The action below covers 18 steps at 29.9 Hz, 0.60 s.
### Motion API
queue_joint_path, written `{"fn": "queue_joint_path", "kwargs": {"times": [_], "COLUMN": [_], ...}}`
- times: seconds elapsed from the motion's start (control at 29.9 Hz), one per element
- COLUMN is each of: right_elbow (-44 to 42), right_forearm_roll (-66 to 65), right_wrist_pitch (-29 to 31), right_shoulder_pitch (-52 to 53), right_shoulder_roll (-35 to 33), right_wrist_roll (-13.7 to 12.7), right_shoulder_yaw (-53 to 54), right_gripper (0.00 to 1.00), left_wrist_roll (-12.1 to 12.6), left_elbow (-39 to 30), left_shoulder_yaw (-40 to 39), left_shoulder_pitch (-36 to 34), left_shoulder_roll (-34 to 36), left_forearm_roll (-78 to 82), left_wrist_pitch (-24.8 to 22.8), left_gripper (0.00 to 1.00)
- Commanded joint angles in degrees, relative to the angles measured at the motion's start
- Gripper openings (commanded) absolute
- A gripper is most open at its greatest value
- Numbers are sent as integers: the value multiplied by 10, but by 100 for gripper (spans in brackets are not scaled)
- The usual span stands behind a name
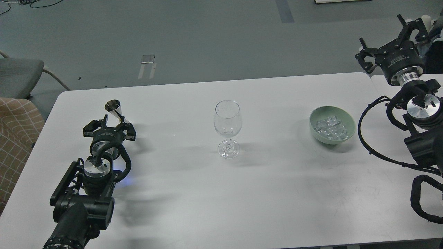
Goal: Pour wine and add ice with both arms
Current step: 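Lift the silver jigger upright with the left gripper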
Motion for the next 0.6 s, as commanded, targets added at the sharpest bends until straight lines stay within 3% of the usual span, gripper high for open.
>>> {"fn": "queue_joint_path", "kwargs": {"times": [0.0, 0.57], "right_elbow": [0, 0], "right_forearm_roll": [0, 0], "right_wrist_pitch": [0, 0], "right_shoulder_pitch": [0, -4], "right_shoulder_roll": [-1, -2], "right_wrist_roll": [0, 0], "right_shoulder_yaw": [1, 0], "right_gripper": [100, 100], "left_wrist_roll": [0, 0], "left_elbow": [0, 1], "left_shoulder_yaw": [0, 0], "left_shoulder_pitch": [0, -3], "left_shoulder_roll": [-2, -5], "left_forearm_roll": [-4, -7], "left_wrist_pitch": [-2, -3], "left_gripper": [51, 51]}}
